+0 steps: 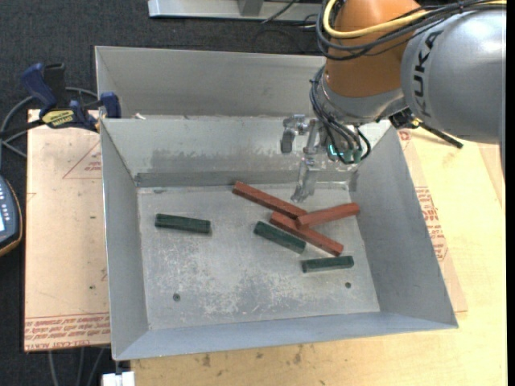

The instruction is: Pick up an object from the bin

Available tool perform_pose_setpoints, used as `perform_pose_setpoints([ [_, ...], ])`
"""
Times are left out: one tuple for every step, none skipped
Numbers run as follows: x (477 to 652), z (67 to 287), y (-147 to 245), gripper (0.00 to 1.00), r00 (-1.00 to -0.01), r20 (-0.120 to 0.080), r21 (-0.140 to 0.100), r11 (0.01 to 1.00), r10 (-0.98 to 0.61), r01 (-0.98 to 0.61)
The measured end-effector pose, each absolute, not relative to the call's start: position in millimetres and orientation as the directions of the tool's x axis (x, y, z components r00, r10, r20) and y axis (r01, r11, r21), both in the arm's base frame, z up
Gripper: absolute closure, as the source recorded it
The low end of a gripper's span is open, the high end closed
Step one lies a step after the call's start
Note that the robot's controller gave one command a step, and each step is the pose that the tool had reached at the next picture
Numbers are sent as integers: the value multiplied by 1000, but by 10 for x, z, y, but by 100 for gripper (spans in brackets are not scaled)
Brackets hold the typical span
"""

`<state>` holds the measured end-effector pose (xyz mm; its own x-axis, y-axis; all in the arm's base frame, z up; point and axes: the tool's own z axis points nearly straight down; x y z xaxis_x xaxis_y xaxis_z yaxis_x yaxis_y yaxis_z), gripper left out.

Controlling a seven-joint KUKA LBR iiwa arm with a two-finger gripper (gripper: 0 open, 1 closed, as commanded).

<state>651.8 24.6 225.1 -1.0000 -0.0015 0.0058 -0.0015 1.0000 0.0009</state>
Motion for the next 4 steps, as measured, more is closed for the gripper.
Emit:
perform_pose_setpoints([
  [6327,747,64,0,-997,7,2,997,77,77],
  [6369,815,65,100,-997,-8,2,997,76,76],
  [6360,804,64,0,-997,-5,2,997,77,77],
  [5676,709,-398,0,-973,-1,2,973,229,229],
])
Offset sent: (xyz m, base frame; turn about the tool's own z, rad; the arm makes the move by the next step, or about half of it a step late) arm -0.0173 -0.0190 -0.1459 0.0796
